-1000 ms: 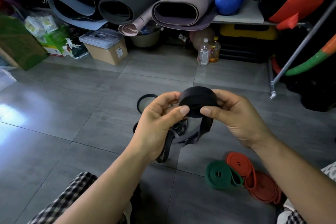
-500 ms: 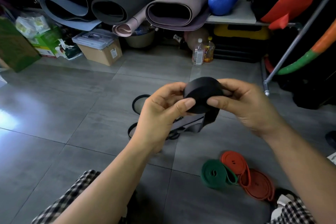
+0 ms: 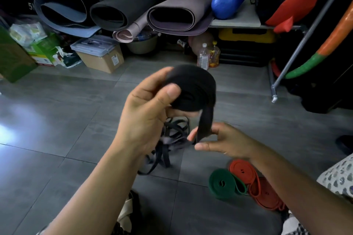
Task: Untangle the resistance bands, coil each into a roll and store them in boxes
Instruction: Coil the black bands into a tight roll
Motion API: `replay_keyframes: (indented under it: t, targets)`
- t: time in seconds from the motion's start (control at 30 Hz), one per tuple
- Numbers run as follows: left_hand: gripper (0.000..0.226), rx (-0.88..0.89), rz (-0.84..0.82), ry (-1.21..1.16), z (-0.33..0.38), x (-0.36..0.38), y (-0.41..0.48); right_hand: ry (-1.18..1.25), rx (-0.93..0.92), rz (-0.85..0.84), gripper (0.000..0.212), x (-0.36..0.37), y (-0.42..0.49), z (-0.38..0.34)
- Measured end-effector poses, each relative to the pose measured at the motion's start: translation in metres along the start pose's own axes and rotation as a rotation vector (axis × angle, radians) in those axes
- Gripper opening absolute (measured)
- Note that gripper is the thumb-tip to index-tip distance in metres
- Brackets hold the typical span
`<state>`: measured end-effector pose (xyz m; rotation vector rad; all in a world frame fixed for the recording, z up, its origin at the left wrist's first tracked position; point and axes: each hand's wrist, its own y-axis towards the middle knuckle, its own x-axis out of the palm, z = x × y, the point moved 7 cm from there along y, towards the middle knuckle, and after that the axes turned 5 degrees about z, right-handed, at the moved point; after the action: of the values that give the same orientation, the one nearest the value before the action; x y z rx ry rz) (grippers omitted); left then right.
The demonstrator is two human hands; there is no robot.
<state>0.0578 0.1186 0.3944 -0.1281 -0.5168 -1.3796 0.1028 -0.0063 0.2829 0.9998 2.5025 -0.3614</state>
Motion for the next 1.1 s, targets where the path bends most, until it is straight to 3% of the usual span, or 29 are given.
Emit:
replay_keyframes:
  t: [0.07,0.17,0.2,0.27,0.33,0.47,0.6,0.67,0.77,0.8,0.87,0.97,1.1]
  targets:
    - [0.029,0.032,0.108,-0.045,0.009,-0.019,0.006,-0.061,0.019,0.199,0.005,-0.013,0.007,0.003]
    - [0.019,0.094,0.284,-0.043,0.023,-0.060,0.013,0.031,-0.125,0.710,0.006,-0.071,-0.005,-0.032]
    - [0.018,0.117,0.315,-0.036,0.028,-0.071,0.013,0.048,-0.228,0.816,0.005,-0.086,-0.012,-0.046]
    - [0.021,0.134,0.333,-0.006,0.032,-0.082,0.010,-0.211,-0.313,0.879,0.012,-0.094,-0.019,-0.061]
    - [0.025,0.106,0.330,0.080,0.028,-0.082,0.007,-0.527,-0.190,0.796,0.017,-0.084,-0.012,-0.045]
    - [0.021,0.058,0.294,0.352,0.015,-0.070,0.000,-0.777,0.119,0.556,0.019,-0.057,-0.002,-0.005]
    - [0.024,0.003,0.243,0.467,0.004,-0.060,-0.002,-0.910,0.156,0.582,0.013,-0.056,-0.006,-0.004]
    - [0.024,0.009,0.248,0.404,0.007,-0.060,-0.001,-0.792,0.177,0.497,0.017,-0.055,-0.006,0.004]
    - [0.024,0.022,0.187,0.427,0.008,-0.054,0.001,-0.508,0.212,-0.040,0.033,-0.020,-0.004,0.013]
    - [0.024,0.018,0.149,0.467,0.005,-0.051,0.001,-0.400,0.209,-0.112,0.041,-0.013,-0.005,0.006]
    - [0.025,0.012,0.071,0.547,-0.002,-0.045,0.001,-0.120,0.090,-0.006,0.058,-0.017,-0.001,-0.021]
    - [0.024,0.019,-0.031,0.683,-0.008,-0.036,-0.002,0.185,-0.132,0.163,0.055,-0.026,0.001,-0.064]
    - [0.022,-0.054,-0.056,0.599,-0.016,-0.030,-0.005,0.167,-0.180,0.242,0.035,-0.028,0.001,-0.081]
